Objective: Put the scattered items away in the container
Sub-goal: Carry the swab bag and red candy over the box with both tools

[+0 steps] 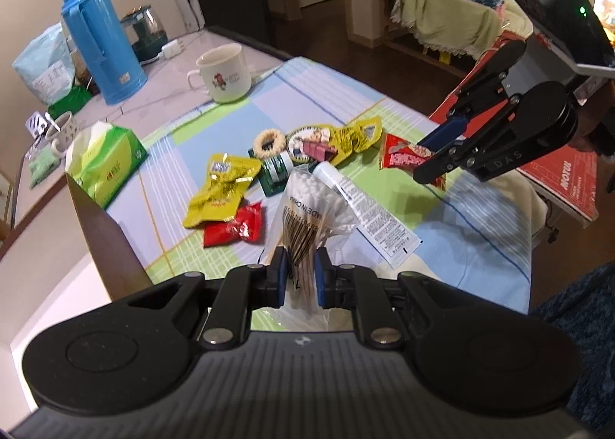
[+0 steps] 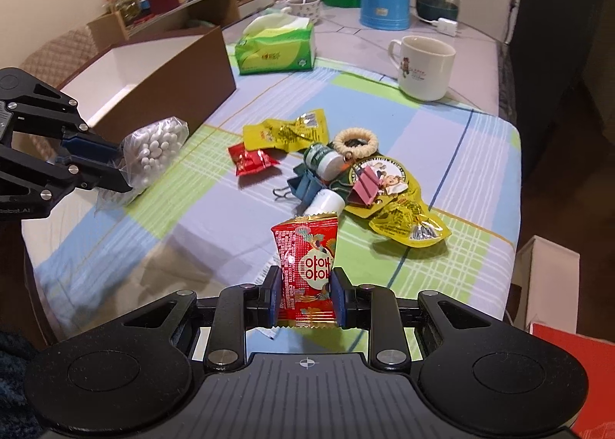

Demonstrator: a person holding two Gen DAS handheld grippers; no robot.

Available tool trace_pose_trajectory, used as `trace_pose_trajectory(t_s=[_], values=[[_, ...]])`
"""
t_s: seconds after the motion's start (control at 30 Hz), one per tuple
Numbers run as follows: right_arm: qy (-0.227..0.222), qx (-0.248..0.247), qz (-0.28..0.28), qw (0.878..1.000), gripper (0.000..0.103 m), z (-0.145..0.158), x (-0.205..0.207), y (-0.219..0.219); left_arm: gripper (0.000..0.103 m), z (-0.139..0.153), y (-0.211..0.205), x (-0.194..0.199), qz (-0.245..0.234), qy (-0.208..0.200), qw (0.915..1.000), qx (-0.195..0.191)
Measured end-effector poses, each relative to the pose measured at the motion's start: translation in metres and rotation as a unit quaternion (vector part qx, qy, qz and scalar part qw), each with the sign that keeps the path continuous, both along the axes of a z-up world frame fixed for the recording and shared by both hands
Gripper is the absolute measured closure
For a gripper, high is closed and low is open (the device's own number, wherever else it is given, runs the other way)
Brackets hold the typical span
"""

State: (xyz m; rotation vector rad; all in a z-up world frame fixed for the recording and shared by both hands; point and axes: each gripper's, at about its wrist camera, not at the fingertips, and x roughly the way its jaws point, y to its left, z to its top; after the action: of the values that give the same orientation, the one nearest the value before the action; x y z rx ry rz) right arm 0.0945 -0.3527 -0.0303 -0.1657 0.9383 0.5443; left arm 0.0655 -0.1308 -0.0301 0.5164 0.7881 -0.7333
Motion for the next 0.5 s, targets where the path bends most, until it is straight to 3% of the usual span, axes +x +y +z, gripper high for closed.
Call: trace_pose_trajectory(t_s=[0.27, 0.5], values=[[-0.019, 0.015, -0.022, 0.999, 0.077, 0.025, -0.005, 0.038, 0.092, 0.03, 0.049, 0.005, 0.0, -0.03, 0.9993, -0.025], [-0.042, 0.031, -0.003, 0.999, 0.077, 0.052, -0.003, 0.087, 0.092, 0.055, 0.101, 0.01, 0.014, -0.052, 0.9977, -0.042]])
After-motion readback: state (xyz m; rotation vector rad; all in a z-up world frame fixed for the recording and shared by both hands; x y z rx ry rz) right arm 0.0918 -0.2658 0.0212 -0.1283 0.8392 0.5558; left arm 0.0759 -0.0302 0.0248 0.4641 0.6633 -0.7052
